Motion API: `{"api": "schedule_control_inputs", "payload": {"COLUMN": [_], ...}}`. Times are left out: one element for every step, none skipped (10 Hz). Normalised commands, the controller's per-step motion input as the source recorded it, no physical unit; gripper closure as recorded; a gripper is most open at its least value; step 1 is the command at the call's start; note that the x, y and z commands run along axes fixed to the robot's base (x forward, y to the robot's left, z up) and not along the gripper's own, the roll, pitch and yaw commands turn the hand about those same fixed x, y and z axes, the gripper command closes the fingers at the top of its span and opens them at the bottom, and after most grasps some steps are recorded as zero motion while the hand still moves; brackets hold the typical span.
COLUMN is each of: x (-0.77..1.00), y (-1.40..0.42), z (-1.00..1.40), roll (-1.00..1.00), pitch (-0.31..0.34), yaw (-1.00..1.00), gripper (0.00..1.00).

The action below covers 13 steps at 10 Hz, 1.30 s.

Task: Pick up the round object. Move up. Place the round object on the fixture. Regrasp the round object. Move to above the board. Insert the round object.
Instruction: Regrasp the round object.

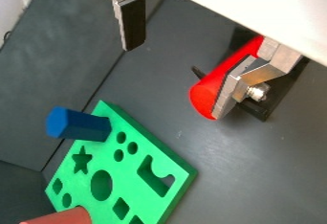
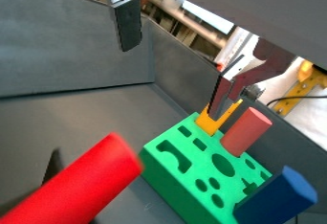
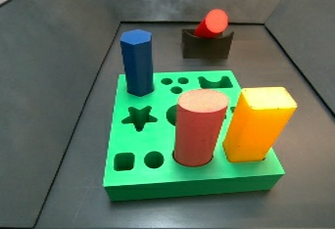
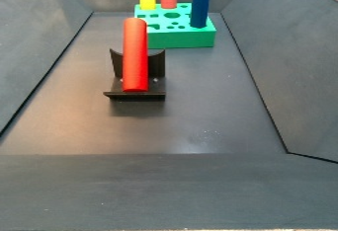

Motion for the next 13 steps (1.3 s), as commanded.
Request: {"api": "schedule_control_inputs", "payload": {"x": [-0.05, -0.02, -0.02, -0.03, -0.02, -0.02, -0.01, -0.01, -0.01, 0.0, -0.01, 0.0, 0.01], "y": [-0.45, -0.2, -0.07, -0.01, -0.01, -0.01, -0.02, -0.02, -0.01, -0.02, -0.02, -0.02, -0.02], "z": [0.17, 0.01, 0.02, 0.04, 0.02, 0.01, 0.01, 0.01, 0.01, 0.01, 0.01, 0.01, 0.01], "roll": [1.0, 1.0, 1.0, 1.0, 1.0, 1.0, 1.0, 1.0, 1.0, 1.0, 1.0, 1.0, 1.0], "pitch": [0.01, 0.007, 0.006, 0.004, -0.002, -0.005, -0.009, -0.012, -0.015, -0.015, -0.011, -0.006, -0.001], "yaw": [0.01, 0.01, 0.01, 0.01, 0.01, 0.01, 0.01, 0.01, 0.01, 0.02, 0.02, 0.02, 0.02], "gripper": [0.0, 0.0, 0.0, 0.0, 0.0, 0.0, 0.0, 0.0, 0.0, 0.0, 0.0, 0.0, 0.0]}}
